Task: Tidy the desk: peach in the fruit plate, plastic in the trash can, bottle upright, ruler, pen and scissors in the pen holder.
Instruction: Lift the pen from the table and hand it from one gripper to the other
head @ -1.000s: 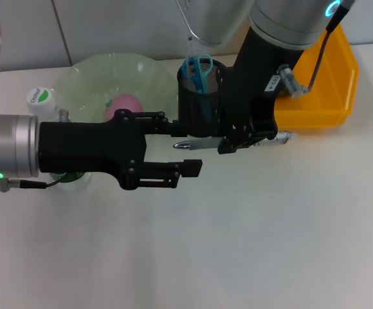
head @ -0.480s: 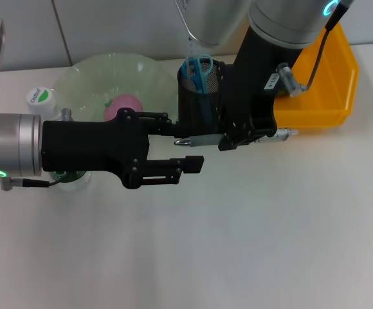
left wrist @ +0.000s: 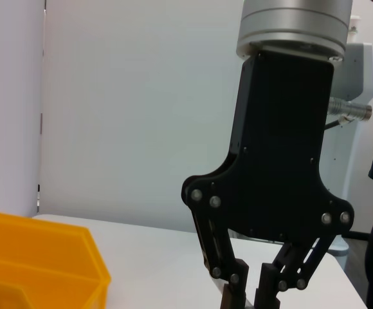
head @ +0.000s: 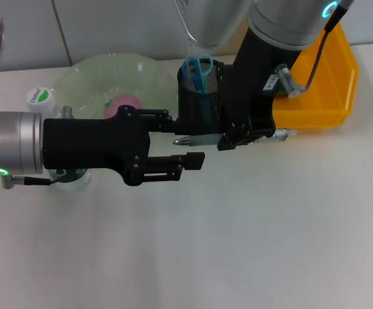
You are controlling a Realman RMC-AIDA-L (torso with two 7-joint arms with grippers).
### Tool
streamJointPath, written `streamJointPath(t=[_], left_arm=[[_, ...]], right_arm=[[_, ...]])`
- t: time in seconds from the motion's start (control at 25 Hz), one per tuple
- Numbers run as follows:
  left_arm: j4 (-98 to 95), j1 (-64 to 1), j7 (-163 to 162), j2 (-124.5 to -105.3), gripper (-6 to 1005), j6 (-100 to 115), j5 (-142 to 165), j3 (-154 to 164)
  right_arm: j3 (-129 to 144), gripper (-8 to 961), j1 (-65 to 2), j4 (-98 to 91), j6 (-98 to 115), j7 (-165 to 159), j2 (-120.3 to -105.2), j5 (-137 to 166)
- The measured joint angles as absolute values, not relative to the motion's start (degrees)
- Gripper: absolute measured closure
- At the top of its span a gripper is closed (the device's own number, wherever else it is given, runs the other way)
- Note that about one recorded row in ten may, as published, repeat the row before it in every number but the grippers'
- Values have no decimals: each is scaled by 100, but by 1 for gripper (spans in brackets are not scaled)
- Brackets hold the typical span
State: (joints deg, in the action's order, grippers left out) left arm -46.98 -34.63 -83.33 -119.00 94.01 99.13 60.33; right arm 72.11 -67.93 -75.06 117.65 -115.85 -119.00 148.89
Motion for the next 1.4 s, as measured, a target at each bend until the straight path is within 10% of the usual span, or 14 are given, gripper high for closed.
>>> streamJointPath(t=[1.4], left_arm=[[-4802,-3411,-8262,-11895,628,8991,9574,6464]], right_arm=[[7215,819,-6776,-7461,11652,-11570,-11900,14943]])
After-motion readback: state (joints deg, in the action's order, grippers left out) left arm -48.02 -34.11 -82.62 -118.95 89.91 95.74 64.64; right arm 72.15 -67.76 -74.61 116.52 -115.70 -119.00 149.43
